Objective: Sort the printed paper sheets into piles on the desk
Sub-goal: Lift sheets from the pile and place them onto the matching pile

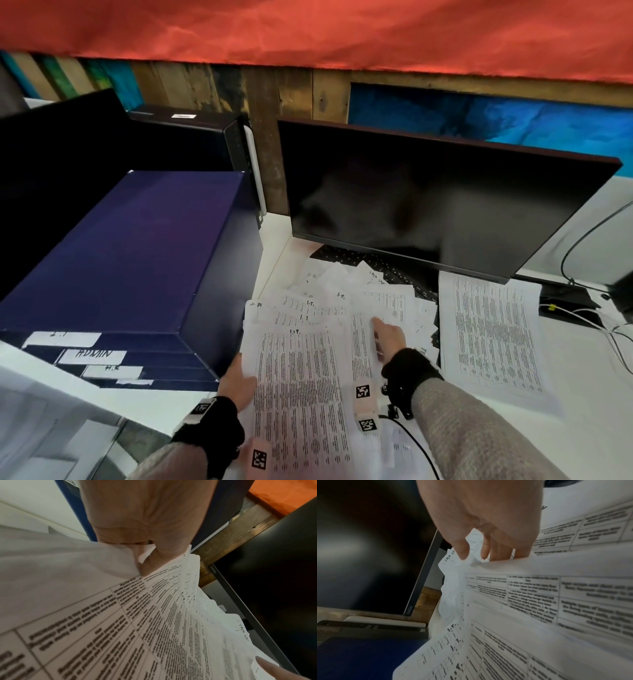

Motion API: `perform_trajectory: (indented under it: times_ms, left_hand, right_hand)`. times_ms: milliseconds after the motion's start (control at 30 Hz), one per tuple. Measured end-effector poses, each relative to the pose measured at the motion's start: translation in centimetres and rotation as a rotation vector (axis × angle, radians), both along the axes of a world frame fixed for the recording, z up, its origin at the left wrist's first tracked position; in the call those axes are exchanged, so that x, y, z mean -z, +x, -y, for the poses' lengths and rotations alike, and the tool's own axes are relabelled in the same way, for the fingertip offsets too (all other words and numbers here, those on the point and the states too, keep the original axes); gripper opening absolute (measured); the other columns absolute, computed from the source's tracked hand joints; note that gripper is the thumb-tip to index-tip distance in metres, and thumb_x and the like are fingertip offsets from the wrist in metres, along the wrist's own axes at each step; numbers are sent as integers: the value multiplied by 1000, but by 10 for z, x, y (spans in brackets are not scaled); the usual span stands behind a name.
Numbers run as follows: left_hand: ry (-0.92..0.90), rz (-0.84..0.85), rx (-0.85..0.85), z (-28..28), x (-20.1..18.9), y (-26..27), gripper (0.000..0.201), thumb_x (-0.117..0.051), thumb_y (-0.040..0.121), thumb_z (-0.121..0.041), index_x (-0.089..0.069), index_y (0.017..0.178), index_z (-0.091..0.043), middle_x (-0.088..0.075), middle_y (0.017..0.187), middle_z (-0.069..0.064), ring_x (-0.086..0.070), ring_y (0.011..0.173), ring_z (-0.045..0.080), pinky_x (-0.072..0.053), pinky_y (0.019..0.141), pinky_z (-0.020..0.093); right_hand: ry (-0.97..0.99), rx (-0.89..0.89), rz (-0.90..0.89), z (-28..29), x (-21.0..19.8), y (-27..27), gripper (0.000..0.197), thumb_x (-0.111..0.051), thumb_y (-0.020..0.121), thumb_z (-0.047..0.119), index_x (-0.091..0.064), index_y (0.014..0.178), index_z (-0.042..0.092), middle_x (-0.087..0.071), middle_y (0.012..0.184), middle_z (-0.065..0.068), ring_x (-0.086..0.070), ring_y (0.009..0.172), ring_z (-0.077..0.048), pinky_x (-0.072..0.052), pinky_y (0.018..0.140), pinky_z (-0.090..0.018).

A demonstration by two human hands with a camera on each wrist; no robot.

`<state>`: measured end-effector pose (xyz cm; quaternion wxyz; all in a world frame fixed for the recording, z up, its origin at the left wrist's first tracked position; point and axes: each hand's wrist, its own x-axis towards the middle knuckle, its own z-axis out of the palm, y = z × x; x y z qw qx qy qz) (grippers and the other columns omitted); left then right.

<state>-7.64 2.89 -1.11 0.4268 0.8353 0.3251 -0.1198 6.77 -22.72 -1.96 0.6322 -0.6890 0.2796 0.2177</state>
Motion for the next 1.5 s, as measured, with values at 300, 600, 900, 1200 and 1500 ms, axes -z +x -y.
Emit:
perform_trajectory:
  times_ms: [300,600,900,1200,1500]
  left_hand:
    - [-21,0,-24,2,-6,-6,46,-48,85,3,-44,129,-9,-59,120,14,-52,110,29,-39,95,32]
    - [3,-28,20,5,-4,3,47,-48,86,0,-44,131,-12,-60,119,13,-53,102,26,-40,92,28]
    - [39,-23,-46,7,0,10,48,-41,86,2,-39,132,-11,-60,118,16,-52,94,27,-39,86,30]
    - [-14,22,-72,5,-1,16,50,-41,85,1,-41,133,-16,-61,116,14,-53,95,28,-39,85,29]
    - [-70,71,-71,7,-3,17,37,-42,93,-9,-43,130,-12,-58,126,14,-53,104,28,-41,98,34]
  right_hand:
    - [-82,-49,183,2,2,-1,22,-48,94,25,-66,106,21,-70,92,-3,-63,80,-26,-54,75,-39]
    - [-286,-93,260,5,-22,-20,20,-43,97,15,-60,106,8,-63,94,-9,-57,89,-28,-49,88,-40]
    - [-123,224,182,59,-19,-35,37,-46,88,6,-39,124,12,-54,97,-7,-52,90,-26,-42,80,-37]
    - [-529,485,754,100,-90,-26,17,-33,89,13,-37,75,22,-38,70,-1,-36,78,-18,-27,69,-33]
    - [-345,315,580,96,-81,-9,16,-35,90,-3,-48,87,7,-46,79,-10,-43,78,-20,-33,55,-26]
